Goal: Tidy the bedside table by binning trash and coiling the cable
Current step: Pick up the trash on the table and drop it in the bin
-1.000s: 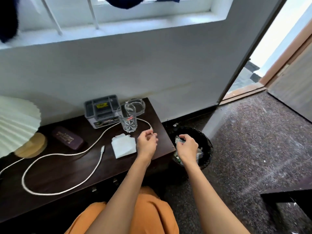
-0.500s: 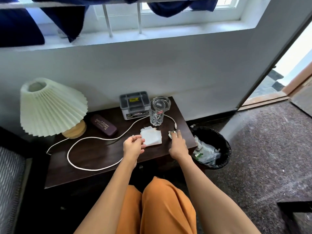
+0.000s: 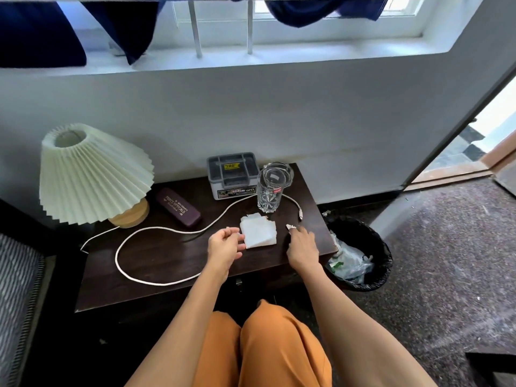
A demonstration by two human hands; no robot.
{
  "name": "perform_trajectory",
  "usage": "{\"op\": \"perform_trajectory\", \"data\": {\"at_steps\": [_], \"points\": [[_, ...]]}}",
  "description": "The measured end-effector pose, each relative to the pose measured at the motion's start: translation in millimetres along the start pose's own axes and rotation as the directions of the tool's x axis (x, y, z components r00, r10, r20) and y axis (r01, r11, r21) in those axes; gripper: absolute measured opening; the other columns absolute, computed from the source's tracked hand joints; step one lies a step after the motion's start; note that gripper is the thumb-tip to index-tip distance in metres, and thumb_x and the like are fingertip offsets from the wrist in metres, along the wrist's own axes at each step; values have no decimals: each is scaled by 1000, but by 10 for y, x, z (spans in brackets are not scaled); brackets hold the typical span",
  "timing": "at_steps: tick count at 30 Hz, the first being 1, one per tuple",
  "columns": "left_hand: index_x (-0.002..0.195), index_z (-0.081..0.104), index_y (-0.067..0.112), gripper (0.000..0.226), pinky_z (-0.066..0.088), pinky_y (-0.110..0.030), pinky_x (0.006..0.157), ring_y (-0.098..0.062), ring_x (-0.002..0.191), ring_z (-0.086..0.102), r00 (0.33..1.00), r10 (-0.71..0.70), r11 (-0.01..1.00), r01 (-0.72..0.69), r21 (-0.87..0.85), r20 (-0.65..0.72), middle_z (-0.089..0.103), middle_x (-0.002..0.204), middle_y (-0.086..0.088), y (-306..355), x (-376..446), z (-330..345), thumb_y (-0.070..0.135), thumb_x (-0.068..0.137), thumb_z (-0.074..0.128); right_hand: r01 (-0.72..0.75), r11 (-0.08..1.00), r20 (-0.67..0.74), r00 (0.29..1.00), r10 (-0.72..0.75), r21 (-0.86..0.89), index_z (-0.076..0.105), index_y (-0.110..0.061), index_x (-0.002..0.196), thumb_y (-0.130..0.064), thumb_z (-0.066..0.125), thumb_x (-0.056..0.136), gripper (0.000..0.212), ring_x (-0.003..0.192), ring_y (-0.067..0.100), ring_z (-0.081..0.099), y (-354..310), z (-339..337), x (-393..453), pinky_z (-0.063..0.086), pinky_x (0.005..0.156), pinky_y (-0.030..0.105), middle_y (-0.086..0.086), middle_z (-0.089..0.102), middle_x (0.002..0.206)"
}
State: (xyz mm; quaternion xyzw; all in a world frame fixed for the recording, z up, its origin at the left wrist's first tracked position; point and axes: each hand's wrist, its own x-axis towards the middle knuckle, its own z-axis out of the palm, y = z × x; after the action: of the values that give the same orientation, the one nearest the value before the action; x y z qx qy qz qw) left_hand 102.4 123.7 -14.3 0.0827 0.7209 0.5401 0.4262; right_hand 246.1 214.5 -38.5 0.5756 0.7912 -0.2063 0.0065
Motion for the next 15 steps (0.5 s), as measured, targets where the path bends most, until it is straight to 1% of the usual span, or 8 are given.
{"op": "perform_trajectory", "data": {"at_steps": [3, 5, 7, 8, 9, 11, 13, 15], "points": [[97, 59, 13, 15, 49, -24, 63, -12, 68, 60, 1000, 16, 999, -15, 43, -9, 65, 86, -1, -27, 17, 53, 7, 90, 47, -54, 995, -84, 995, 61, 79, 52, -4, 116, 6, 42, 85, 34, 117, 35, 45, 44, 11, 26, 44, 88, 41, 15, 52, 123], [99, 60, 12, 17, 51, -26, 65, -12, 68, 61, 999, 37, 994, -38, 106, 11, 66, 89, -4, -49, 19, 115, 6, 89, 48, -73, 990, -109, 990, 87, 124, 54, -3, 112, 8, 43, 82, 34, 114, 35, 48, 99, 15, 33, 42, 89, 40, 17, 55, 118], [100, 61, 11, 16, 55, -33, 77, -19, 76, 64, 996, 74, 977, -83, 198, 55, 67, 97, -9, -70, 12, 218, 8, 88, 52, -85, 980, -129, 986, 108, 177, 57, -3, 108, 9, 43, 80, 34, 111, 35, 51, 163, 18, 38, 41, 87, 38, 17, 58, 115], [101, 63, 10, 17, 54, -34, 84, -23, 82, 66, 990, 115, 953, -132, 272, 76, 68, 100, -12, -81, 9, 281, 9, 87, 55, -93, 975, -139, 983, 123, 203, 59, -4, 107, 9, 43, 80, 34, 110, 35, 52, 189, 13, 36, 41, 87, 37, 16, 60, 114], [103, 65, 10, 19, 52, -30, 87, -23, 85, 66, 980, 172, 914, -198, 354, 102, 69, 102, -13, -88, 7, 351, 9, 86, 56, -103, 969, -148, 979, 138, 224, 60, -4, 108, 8, 44, 81, 35, 110, 34, 53, 215, 9, 37, 41, 87, 35, 16, 61, 114], [107, 65, 8, 24, 48, -21, 86, -20, 88, 65, 939, 289, 808, -345, 477, 189, 69, 106, -10, -83, -18, 512, 7, 84, 56, -115, 965, -154, 976, 154, 235, 61, -7, 111, 6, 45, 83, 35, 110, 32, 55, 255, 6, 39, 42, 87, 34, 14, 62, 115], [118, 61, 7, 35, 45, -27, 97, -24, 105, 61, 874, 366, 679, -486, 550, 321, 64, 118, -12, -75, -34, 696, 4, 84, 54, -117, 965, -154, 976, 156, 236, 63, -9, 111, 4, 46, 84, 34, 110, 32, 56, 283, 6, 42, 43, 87, 35, 14, 63, 115], [127, 54, 6, 45, 37, -30, 106, -27, 121, 53, 800, 412, 528, -600, 601, 437, 57, 130, -13, -64, -28, 885, -1, 83, 51, -99, 962, -158, 977, 142, 254, 65, -8, 108, 2, 46, 85, 32, 107, 33, 58, 313, 9, 51, 43, 86, 35, 15, 65, 112]]}}
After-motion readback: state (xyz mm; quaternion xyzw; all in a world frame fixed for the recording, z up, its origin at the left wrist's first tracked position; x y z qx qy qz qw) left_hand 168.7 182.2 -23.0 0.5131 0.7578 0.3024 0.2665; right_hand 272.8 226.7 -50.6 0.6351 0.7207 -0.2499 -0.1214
